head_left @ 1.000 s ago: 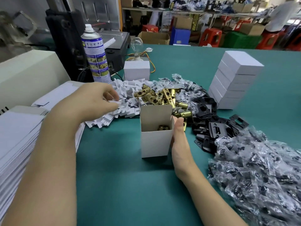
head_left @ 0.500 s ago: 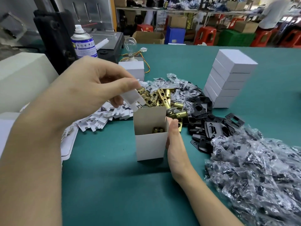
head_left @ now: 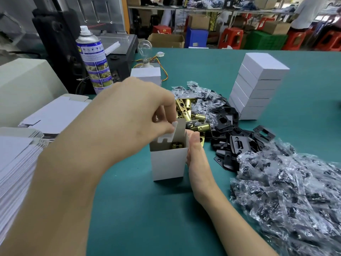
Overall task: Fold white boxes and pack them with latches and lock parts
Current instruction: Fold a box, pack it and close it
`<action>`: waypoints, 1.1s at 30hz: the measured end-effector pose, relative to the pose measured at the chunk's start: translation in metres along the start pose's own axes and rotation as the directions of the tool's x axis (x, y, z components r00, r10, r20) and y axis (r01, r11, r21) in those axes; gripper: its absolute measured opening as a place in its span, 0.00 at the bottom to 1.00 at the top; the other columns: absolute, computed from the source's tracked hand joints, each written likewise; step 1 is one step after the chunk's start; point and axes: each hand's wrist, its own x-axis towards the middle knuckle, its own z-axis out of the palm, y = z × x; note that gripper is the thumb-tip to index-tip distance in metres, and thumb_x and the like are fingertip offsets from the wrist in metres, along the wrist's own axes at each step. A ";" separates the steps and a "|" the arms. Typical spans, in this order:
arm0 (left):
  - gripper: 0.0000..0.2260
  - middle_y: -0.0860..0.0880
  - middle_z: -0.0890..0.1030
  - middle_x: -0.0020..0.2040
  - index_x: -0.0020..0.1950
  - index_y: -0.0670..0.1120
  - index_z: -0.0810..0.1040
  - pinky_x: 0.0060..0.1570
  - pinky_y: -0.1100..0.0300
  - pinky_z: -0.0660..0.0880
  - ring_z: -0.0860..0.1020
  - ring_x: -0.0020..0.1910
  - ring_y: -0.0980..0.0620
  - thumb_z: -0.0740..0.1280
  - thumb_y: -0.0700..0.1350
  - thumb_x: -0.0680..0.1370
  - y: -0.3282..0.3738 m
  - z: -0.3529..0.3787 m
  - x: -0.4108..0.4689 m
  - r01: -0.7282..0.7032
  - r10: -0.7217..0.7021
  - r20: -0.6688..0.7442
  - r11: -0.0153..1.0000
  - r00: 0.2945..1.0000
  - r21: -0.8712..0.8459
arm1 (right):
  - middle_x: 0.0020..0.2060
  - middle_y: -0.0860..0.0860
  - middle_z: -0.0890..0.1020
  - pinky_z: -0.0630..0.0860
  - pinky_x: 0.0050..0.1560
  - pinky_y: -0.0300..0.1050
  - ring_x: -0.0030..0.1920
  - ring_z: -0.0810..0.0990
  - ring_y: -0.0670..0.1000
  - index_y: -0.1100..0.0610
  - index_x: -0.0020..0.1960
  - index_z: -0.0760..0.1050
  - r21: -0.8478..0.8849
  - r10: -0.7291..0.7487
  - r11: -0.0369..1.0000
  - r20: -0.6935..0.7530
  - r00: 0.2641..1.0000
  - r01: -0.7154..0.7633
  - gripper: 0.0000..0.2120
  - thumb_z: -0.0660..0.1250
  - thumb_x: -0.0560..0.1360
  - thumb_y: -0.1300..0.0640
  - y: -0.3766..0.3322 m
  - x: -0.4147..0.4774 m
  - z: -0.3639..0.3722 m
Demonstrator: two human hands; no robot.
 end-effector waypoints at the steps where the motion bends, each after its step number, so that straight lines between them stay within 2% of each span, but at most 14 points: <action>1: 0.05 0.61 0.80 0.37 0.43 0.57 0.81 0.44 0.56 0.75 0.77 0.42 0.60 0.75 0.54 0.76 0.004 0.001 0.000 0.020 -0.021 0.004 0.997 1.000 0.079 | 0.61 0.51 0.82 0.79 0.58 0.48 0.62 0.81 0.54 0.48 0.64 0.77 -0.007 -0.001 1.000 -0.005 1.000 0.001 0.37 0.51 0.75 0.21 0.000 0.000 0.000; 4: 0.09 0.59 0.77 0.43 0.40 0.59 0.76 0.47 0.56 0.66 0.73 0.51 0.53 0.71 0.58 0.78 0.013 0.005 0.002 0.055 -0.063 0.019 0.958 0.998 0.282 | 0.61 0.48 0.83 0.79 0.56 0.44 0.61 0.82 0.50 0.41 0.62 0.78 -0.009 0.001 1.000 -0.018 1.000 -0.001 0.31 0.51 0.76 0.23 -0.003 0.000 0.000; 7: 0.09 0.56 0.77 0.48 0.40 0.60 0.77 0.49 0.56 0.64 0.72 0.56 0.51 0.71 0.59 0.78 0.013 0.008 0.003 0.076 -0.099 0.046 0.928 0.994 0.364 | 0.60 0.51 0.83 0.80 0.59 0.55 0.60 0.82 0.55 0.43 0.61 0.77 -0.009 -0.006 1.000 -0.016 1.000 0.006 0.29 0.50 0.77 0.26 -0.001 0.000 -0.002; 9: 0.08 0.56 0.75 0.46 0.41 0.60 0.79 0.48 0.56 0.64 0.71 0.53 0.52 0.71 0.59 0.79 0.011 0.010 0.002 0.094 -0.126 0.059 0.919 0.990 0.383 | 0.60 0.50 0.84 0.78 0.61 0.56 0.60 0.82 0.54 0.39 0.59 0.77 -0.016 -0.013 1.000 -0.018 1.000 0.013 0.26 0.49 0.77 0.26 -0.002 0.000 -0.002; 12: 0.09 0.58 0.71 0.41 0.41 0.61 0.78 0.46 0.57 0.64 0.70 0.50 0.52 0.69 0.59 0.80 0.006 0.014 0.002 0.097 -0.142 0.076 0.901 0.987 0.423 | 0.58 0.49 0.84 0.80 0.57 0.47 0.59 0.83 0.52 0.33 0.55 0.77 -0.023 -0.020 1.000 -0.006 1.000 0.020 0.22 0.49 0.76 0.26 -0.004 -0.001 -0.002; 14: 0.08 0.58 0.70 0.40 0.42 0.61 0.81 0.44 0.56 0.64 0.70 0.50 0.52 0.70 0.60 0.80 0.003 0.016 0.003 0.095 -0.141 0.079 0.900 0.987 0.425 | 0.58 0.48 0.84 0.79 0.52 0.40 0.58 0.83 0.50 0.32 0.53 0.77 -0.013 -0.032 0.999 -0.003 0.999 0.032 0.21 0.50 0.76 0.27 -0.005 -0.002 -0.002; 16: 0.06 0.58 0.71 0.41 0.44 0.62 0.83 0.42 0.56 0.65 0.71 0.50 0.52 0.71 0.61 0.78 0.000 0.017 0.003 0.086 -0.129 0.081 0.913 0.988 0.399 | 0.58 0.48 0.84 0.78 0.51 0.38 0.57 0.83 0.49 0.33 0.54 0.78 -0.004 -0.043 0.999 -0.005 0.999 0.043 0.21 0.50 0.76 0.27 -0.005 -0.002 -0.003; 19: 0.11 0.57 0.74 0.40 0.41 0.59 0.81 0.41 0.54 0.70 0.73 0.45 0.55 0.70 0.65 0.73 -0.011 0.017 -0.001 0.078 -0.101 0.083 0.968 0.991 0.240 | 0.58 0.48 0.84 0.79 0.53 0.41 0.58 0.83 0.49 0.36 0.56 0.78 0.012 -0.044 0.999 -0.012 0.999 0.044 0.23 0.51 0.77 0.27 -0.003 -0.001 -0.002; 21: 0.17 0.55 0.77 0.38 0.39 0.56 0.79 0.39 0.52 0.73 0.74 0.38 0.57 0.70 0.69 0.68 -0.023 0.018 -0.005 0.102 -0.102 0.038 0.995 0.994 -0.001 | 0.58 0.47 0.84 0.80 0.55 0.44 0.59 0.83 0.50 0.36 0.56 0.78 0.015 -0.044 0.999 -0.019 0.999 0.045 0.22 0.51 0.77 0.28 -0.003 -0.001 -0.003; 23: 0.24 0.54 0.79 0.40 0.43 0.56 0.76 0.37 0.54 0.75 0.76 0.37 0.57 0.73 0.73 0.64 -0.039 0.024 -0.012 0.164 -0.162 0.027 0.955 0.986 -0.245 | 0.57 0.47 0.84 0.79 0.58 0.51 0.59 0.83 0.51 0.36 0.56 0.78 0.004 -0.044 0.999 -0.027 0.999 0.044 0.20 0.52 0.79 0.30 -0.003 -0.001 -0.004; 25: 0.29 0.59 0.80 0.48 0.52 0.63 0.74 0.41 0.61 0.76 0.79 0.47 0.62 0.75 0.74 0.58 -0.055 0.038 -0.023 0.227 -0.183 0.140 0.873 0.973 -0.432 | 0.54 0.46 0.84 0.78 0.57 0.48 0.56 0.82 0.49 0.43 0.57 0.78 -0.024 -0.058 0.998 -0.052 0.997 0.057 0.18 0.54 0.81 0.35 -0.004 0.000 -0.004; 28: 0.36 0.63 0.80 0.63 0.66 0.72 0.69 0.54 0.61 0.79 0.79 0.63 0.62 0.78 0.67 0.61 -0.067 0.077 -0.037 0.238 -0.062 0.306 0.778 0.950 -0.582 | 0.47 0.43 0.84 0.77 0.50 0.42 0.48 0.81 0.44 0.48 0.53 0.78 -0.089 -0.152 0.986 -0.162 0.975 0.139 0.11 0.60 0.82 0.44 -0.006 -0.002 -0.005; 31: 0.33 0.64 0.81 0.66 0.65 0.77 0.72 0.61 0.60 0.78 0.80 0.65 0.60 0.81 0.60 0.64 -0.066 0.122 -0.046 0.206 -0.013 0.267 0.671 0.964 -0.713 | 0.44 0.43 0.83 0.79 0.49 0.45 0.47 0.82 0.45 0.49 0.52 0.79 -0.190 -0.260 0.957 -0.239 0.936 0.218 0.03 0.67 0.82 0.51 -0.007 -0.005 -0.010; 33: 0.29 0.64 0.84 0.61 0.61 0.75 0.76 0.55 0.69 0.77 0.83 0.59 0.63 0.81 0.59 0.64 -0.063 0.142 -0.048 0.199 -0.069 0.200 0.622 0.977 -0.758 | 0.42 0.42 0.83 0.77 0.47 0.39 0.46 0.82 0.46 0.50 0.49 0.79 -0.304 -0.317 0.925 -0.288 0.903 0.228 0.02 0.70 0.81 0.56 -0.007 -0.007 -0.015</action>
